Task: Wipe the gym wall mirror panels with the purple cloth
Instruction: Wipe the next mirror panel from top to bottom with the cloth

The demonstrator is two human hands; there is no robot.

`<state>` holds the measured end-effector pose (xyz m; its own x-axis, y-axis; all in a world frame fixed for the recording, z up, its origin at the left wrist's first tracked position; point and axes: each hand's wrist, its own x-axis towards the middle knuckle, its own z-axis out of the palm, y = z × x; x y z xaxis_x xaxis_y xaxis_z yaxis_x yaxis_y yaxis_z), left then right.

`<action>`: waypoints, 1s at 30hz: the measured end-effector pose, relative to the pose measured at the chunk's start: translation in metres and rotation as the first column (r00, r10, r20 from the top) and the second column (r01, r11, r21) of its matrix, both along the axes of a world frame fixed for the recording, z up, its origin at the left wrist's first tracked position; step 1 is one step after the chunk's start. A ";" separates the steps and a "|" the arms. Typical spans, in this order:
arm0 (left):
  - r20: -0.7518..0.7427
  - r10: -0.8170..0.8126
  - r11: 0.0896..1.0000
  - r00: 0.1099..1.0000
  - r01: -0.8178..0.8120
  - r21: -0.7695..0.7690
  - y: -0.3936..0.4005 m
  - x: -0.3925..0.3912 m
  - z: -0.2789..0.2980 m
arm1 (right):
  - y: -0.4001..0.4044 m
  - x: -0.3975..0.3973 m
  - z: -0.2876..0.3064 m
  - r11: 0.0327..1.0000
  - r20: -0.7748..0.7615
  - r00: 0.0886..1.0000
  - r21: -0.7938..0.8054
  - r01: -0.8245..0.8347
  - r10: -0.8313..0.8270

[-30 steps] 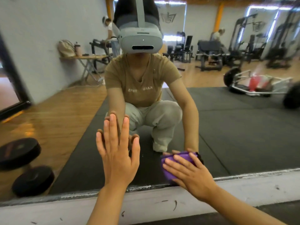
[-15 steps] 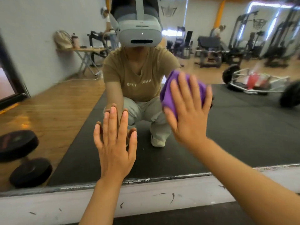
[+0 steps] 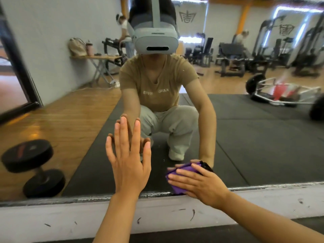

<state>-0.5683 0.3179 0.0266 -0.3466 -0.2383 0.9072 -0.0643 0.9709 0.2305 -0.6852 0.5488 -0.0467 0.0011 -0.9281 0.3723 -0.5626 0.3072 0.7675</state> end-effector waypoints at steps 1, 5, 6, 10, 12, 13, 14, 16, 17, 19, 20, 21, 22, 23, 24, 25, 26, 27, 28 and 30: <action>-0.001 -0.002 1.000 1.000 0.002 0.005 0.001 0.000 0.001 | -0.006 0.000 0.019 0.998 -0.006 1.000 -0.068 -0.019 0.019; 0.012 0.000 1.000 1.000 0.000 0.012 -0.003 0.004 0.001 | -0.039 0.009 0.131 0.914 -0.003 0.998 -0.401 -0.057 0.061; 0.012 0.013 1.000 1.000 -0.013 0.006 -0.006 0.005 0.001 | -0.045 0.011 0.164 0.877 -0.003 0.999 -0.477 -0.049 0.053; 0.006 0.065 0.998 0.998 -0.065 -0.027 -0.017 0.010 0.001 | -0.065 0.014 0.259 0.670 0.063 0.996 -0.742 0.002 0.067; 0.017 0.060 0.998 0.998 -0.059 -0.037 -0.020 0.011 0.001 | -0.075 0.016 0.262 0.606 0.055 0.997 -0.796 0.006 0.063; 0.020 0.058 0.998 0.998 -0.057 -0.039 -0.021 0.011 0.000 | -0.078 0.017 0.253 0.592 0.042 0.998 -0.806 0.001 0.056; 0.019 0.056 0.998 0.998 -0.055 -0.039 -0.021 0.011 0.000 | -0.081 0.018 0.238 0.592 0.038 0.998 -0.806 -0.004 0.059; 0.021 0.046 0.998 0.999 -0.046 -0.033 -0.022 0.011 0.000 | -0.082 0.020 0.192 0.658 0.054 0.995 -0.753 -0.015 0.085; 0.026 0.036 0.999 0.999 -0.035 -0.028 -0.022 0.012 0.000 | -0.080 0.022 0.164 0.720 0.066 0.993 -0.693 -0.024 0.096; 0.034 0.009 1.000 0.999 -0.009 -0.018 -0.024 0.013 0.001 | -0.071 0.024 0.099 0.868 0.082 0.994 -0.495 -0.025 0.075; 0.039 0.002 1.000 0.999 -0.002 -0.017 -0.024 0.013 0.002 | -0.063 0.024 0.064 0.931 0.066 0.997 -0.366 -0.015 0.041; 0.045 0.001 1.000 0.999 0.000 -0.019 -0.025 0.014 0.002 | -0.054 0.024 0.030 0.973 0.039 0.999 -0.232 0.001 0.008; 0.050 0.002 1.000 0.999 -0.001 -0.024 -0.026 0.015 0.002 | -0.046 0.024 0.001 0.993 0.013 1.000 -0.115 0.021 -0.019; 0.055 0.005 1.000 0.998 -0.003 -0.028 -0.026 0.016 0.002 | -0.038 0.024 -0.021 0.999 0.005 0.999 -0.031 0.040 -0.040; 0.061 0.006 1.000 0.998 -0.005 -0.030 -0.026 0.018 0.003 | -0.033 0.025 -0.035 0.999 0.024 0.998 0.020 0.049 -0.049; 0.066 0.007 1.000 0.998 -0.005 -0.030 -0.026 0.019 0.004 | -0.029 0.025 -0.041 0.998 0.050 0.998 0.043 0.046 -0.048; 0.070 0.006 1.000 0.998 -0.004 -0.030 -0.026 0.020 0.005 | -0.028 0.024 -0.041 0.998 0.062 0.997 0.053 0.036 -0.040; 0.076 0.004 1.000 0.997 -0.002 -0.031 -0.026 0.020 0.005 | -0.027 0.021 -0.038 0.998 0.060 0.998 0.066 0.022 -0.026; 0.081 0.001 1.000 0.997 0.002 -0.032 -0.026 0.021 0.005 | -0.026 0.018 -0.033 0.996 0.053 0.999 0.093 0.008 -0.012; 0.080 -0.001 0.999 0.997 0.004 -0.035 -0.027 0.021 0.005 | -0.026 0.012 -0.019 0.990 0.022 1.000 0.137 -0.021 0.018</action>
<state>-0.5477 0.2905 0.0317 -0.4189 -0.2056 0.8845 -0.0788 0.9786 0.1902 -0.6727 0.5228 -0.0654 0.0134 -0.9702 0.2418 -0.5836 0.1888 0.7898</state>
